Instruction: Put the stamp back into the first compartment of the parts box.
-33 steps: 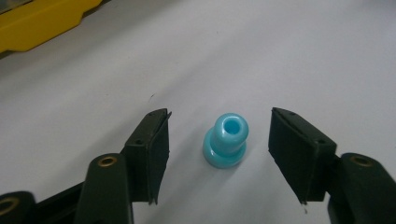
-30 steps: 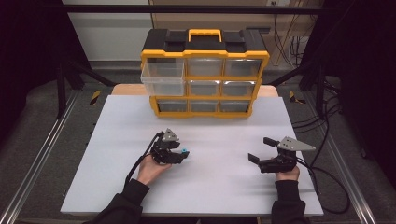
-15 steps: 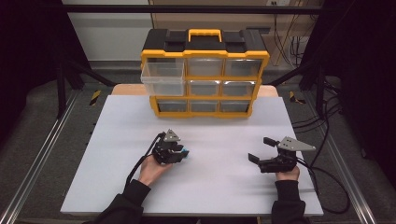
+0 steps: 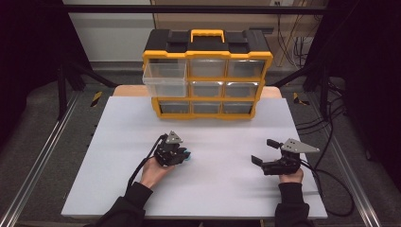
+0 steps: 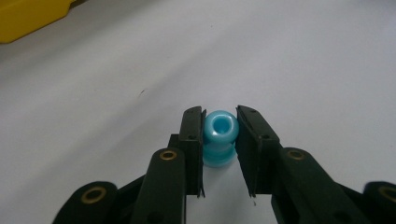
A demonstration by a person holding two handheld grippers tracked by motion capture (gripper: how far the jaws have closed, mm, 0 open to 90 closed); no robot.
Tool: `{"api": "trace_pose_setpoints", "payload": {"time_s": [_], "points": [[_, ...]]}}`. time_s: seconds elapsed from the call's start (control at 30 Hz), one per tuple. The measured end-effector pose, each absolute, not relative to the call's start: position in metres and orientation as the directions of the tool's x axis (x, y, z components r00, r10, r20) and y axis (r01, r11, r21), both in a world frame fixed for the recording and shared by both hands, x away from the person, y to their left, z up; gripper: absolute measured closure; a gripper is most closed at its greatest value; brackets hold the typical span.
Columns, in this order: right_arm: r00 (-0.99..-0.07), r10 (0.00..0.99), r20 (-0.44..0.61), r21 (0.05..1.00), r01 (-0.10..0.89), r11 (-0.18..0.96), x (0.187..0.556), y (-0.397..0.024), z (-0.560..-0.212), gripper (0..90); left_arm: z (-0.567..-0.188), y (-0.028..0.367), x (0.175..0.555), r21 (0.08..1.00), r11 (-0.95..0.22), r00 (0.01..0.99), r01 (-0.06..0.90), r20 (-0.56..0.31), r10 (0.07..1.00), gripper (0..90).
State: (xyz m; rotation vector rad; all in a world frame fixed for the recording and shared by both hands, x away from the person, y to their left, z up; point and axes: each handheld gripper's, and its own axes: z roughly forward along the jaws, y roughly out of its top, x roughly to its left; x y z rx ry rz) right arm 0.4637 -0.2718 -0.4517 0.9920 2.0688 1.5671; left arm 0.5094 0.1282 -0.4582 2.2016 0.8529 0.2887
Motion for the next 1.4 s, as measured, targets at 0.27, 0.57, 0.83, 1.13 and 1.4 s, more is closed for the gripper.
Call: {"api": "trace_pose_setpoints", "payload": {"time_s": [0.27, 0.57, 0.83, 1.13, 1.4], "points": [[-0.688, 0.714, 0.126, 0.939, 0.315, 0.138, 0.464, -0.272, -0.452, 2.3, -0.456, 0.131, 0.510, 0.721, -0.488, 0.749, 0.491, -0.064, 0.660, 72.3], [-0.688, 0.715, 0.124, 0.940, 0.312, 0.138, 0.464, -0.272, -0.452, 2.3, -0.447, 0.136, 0.506, 0.742, -0.469, 0.748, 0.479, -0.066, 0.660, 72.3], [-0.686, 0.716, 0.128, 0.937, 0.320, 0.138, 0.464, -0.272, -0.452, 2.3, -0.438, 0.143, 0.502, 0.756, -0.453, 0.746, 0.472, -0.069, 0.663, 72.3], [-0.686, 0.716, 0.127, 0.937, 0.320, 0.141, 0.465, -0.272, -0.452, 2.3, -0.427, 0.153, 0.498, 0.774, -0.430, 0.738, 0.466, -0.072, 0.671, 72.3], [-0.685, 0.717, 0.131, 0.938, 0.321, 0.135, 0.464, -0.272, -0.452, 2.4, -0.419, 0.159, 0.496, 0.783, -0.421, 0.733, 0.457, -0.064, 0.677, 72.3]]}}
